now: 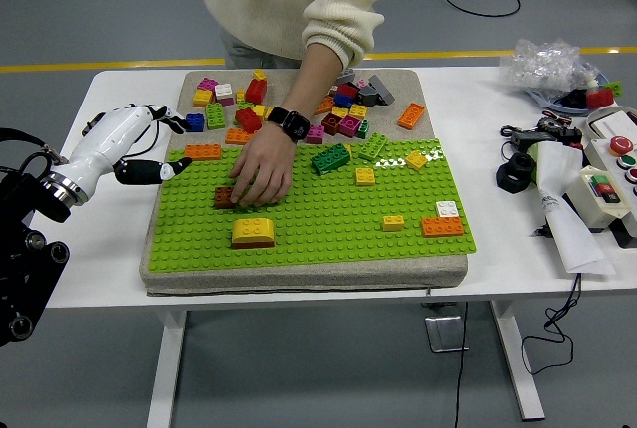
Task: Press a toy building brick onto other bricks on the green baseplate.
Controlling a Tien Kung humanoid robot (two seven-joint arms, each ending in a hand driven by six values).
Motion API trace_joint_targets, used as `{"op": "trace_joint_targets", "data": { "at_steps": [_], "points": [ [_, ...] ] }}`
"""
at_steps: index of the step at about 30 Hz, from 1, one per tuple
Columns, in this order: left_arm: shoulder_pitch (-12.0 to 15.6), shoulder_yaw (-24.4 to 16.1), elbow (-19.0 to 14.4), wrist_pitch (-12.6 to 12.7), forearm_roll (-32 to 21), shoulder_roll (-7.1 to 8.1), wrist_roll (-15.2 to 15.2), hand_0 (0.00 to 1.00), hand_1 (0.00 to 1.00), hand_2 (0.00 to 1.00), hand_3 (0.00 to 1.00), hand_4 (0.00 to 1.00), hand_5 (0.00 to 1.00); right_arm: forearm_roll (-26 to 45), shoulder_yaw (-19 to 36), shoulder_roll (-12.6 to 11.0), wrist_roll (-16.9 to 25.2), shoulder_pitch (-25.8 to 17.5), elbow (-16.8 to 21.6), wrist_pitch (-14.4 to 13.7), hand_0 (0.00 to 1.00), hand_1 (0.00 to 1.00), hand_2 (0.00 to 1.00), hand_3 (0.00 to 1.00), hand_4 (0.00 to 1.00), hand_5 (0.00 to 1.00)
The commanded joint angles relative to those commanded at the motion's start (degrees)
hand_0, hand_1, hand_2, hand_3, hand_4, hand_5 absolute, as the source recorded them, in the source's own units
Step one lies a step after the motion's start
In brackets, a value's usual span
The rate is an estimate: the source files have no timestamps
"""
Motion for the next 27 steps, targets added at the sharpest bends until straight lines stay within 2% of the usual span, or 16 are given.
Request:
{"op": "trace_joint_targets", "data": {
  "at_steps": [5,6,11,12,13,17,18,20,27],
  "points": [
    [-1.32,0.9,1.51,-1.99,1.77,-0.62,0.42,0.799,0.735,0.623,0.746,0.694,0.01,0.1,-0.13,0.01,0.02,0.14,0.0,-0.14,0.802,0.731,0.754,0.738,0.998,0.665],
    [-1.6,1.02,1.85,-2.47,2.22,-0.85,0.56,0.807,0.753,0.68,0.818,0.799,0.028,0.09,-0.11,-0.01,-0.03,0.12,0.0,-0.14,0.802,0.73,0.754,0.739,0.998,0.665],
    [-2.52,1.49,3.83,-4.66,2.73,-2.61,1.14,0.807,0.753,0.68,0.818,0.799,0.028,0.06,-0.12,-0.06,-0.13,0.05,0.0,-0.19,0.802,0.73,0.754,0.739,0.998,0.665],
    [-2.7,1.71,4.33,-5.07,2.73,-2.97,1.19,0.826,0.782,0.769,0.831,0.885,0.062,0.07,-0.17,-0.05,-0.1,0.11,0.0,-0.22,0.803,0.731,0.754,0.739,0.998,0.665],
    [-2.96,1.97,4.92,-5.5,2.73,-3.33,1.23,0.826,0.782,0.769,0.831,0.885,0.062,0.08,-0.22,-0.05,-0.06,0.18,0.0,-0.24,0.803,0.731,0.754,0.739,0.998,0.665],
    [-3.97,2.6,6.69,-6.29,2.73,-4.35,1.47,0.826,0.782,0.769,0.831,0.885,0.062,-0.02,-0.36,-0.06,-0.02,0.32,0.0,-0.26,0.803,0.731,0.754,0.739,0.998,0.665],
    [-4.1,2.66,6.89,-6.4,2.73,-4.47,1.51,0.882,0.811,0.787,0.847,0.902,0.068,-0.04,-0.37,-0.06,-0.02,0.33,0.0,-0.26,0.803,0.731,0.753,0.739,0.998,0.665],
    [-4.74,2.81,7.82,-6.51,2.73,-4.98,1.66,0.882,0.811,0.787,0.847,0.902,0.068,-0.12,-0.42,-0.08,-0.05,0.32,0.0,-0.26,0.803,0.731,0.753,0.739,0.998,0.665],
    [-6.83,2.65,12.0,-5.38,2.73,-6.78,2.26,0.891,0.81,0.776,0.829,0.885,0.06,-0.32,-0.65,-0.14,0.02,0.3,0.0,-0.38,0.803,0.731,0.754,0.739,0.998,0.665]
  ]
}}
